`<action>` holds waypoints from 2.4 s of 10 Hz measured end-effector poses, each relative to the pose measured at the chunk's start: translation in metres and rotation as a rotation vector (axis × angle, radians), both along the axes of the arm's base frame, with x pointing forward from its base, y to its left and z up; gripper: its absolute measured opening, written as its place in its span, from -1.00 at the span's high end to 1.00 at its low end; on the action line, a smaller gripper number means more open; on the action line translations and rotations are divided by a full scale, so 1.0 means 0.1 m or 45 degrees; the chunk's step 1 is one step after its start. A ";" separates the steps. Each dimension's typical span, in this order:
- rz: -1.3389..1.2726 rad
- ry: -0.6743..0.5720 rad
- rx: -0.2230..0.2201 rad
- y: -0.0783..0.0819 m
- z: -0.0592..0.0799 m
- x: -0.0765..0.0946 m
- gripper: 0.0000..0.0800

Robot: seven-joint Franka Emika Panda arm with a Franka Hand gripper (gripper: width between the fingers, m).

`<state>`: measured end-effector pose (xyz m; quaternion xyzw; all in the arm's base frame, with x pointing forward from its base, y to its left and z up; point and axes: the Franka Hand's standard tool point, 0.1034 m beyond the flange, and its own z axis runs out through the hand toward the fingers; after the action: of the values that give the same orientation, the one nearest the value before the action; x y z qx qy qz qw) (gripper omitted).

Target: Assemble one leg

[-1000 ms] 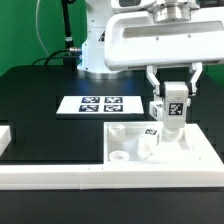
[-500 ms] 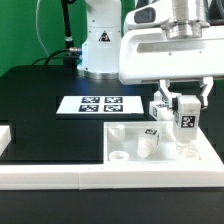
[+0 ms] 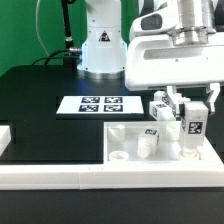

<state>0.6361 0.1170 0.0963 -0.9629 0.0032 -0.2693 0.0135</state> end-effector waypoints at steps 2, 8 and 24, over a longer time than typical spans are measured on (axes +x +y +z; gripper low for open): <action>0.003 -0.016 -0.008 -0.02 -0.02 0.00 0.28; 0.010 -0.116 -0.023 -0.03 -0.09 -0.03 0.28; -0.317 0.523 0.129 -0.09 -0.10 0.13 0.29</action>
Offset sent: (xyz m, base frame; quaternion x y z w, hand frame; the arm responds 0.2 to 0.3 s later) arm -0.0111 -0.0028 -0.0178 0.0023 0.0156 -0.0002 0.9999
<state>0.6486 0.1081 0.0860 -0.9878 0.1379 -0.0672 0.0275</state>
